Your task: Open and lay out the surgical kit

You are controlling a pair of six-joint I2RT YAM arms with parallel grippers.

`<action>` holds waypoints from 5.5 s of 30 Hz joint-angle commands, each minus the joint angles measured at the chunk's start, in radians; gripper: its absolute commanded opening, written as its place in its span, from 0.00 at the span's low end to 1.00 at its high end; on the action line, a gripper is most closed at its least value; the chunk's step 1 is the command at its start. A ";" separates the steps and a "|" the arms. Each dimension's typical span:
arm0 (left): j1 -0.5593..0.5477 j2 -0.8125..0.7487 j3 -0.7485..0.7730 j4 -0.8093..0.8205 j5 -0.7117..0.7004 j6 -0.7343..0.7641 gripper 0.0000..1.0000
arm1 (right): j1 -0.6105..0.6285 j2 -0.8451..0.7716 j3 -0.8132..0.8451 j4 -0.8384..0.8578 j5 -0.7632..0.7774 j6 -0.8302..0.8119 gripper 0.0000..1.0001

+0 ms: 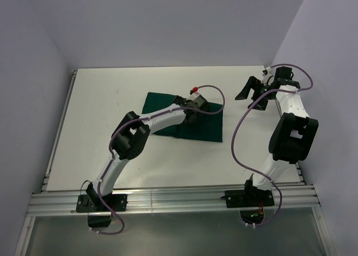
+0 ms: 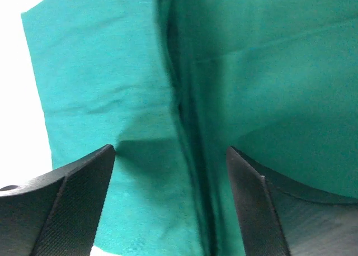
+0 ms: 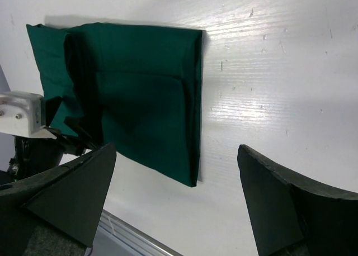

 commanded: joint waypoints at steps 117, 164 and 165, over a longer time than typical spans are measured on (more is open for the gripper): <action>1.059 -0.032 0.125 -0.209 1.448 0.920 0.47 | 0.155 0.352 0.256 -0.133 -0.091 -0.230 0.57; 1.083 -0.227 -0.039 -0.263 1.477 1.142 0.00 | 0.178 0.419 0.461 -0.203 -0.154 -0.308 0.60; 1.083 -0.239 -0.052 -0.269 1.485 1.157 0.00 | 0.180 0.421 0.466 -0.206 -0.153 -0.309 0.60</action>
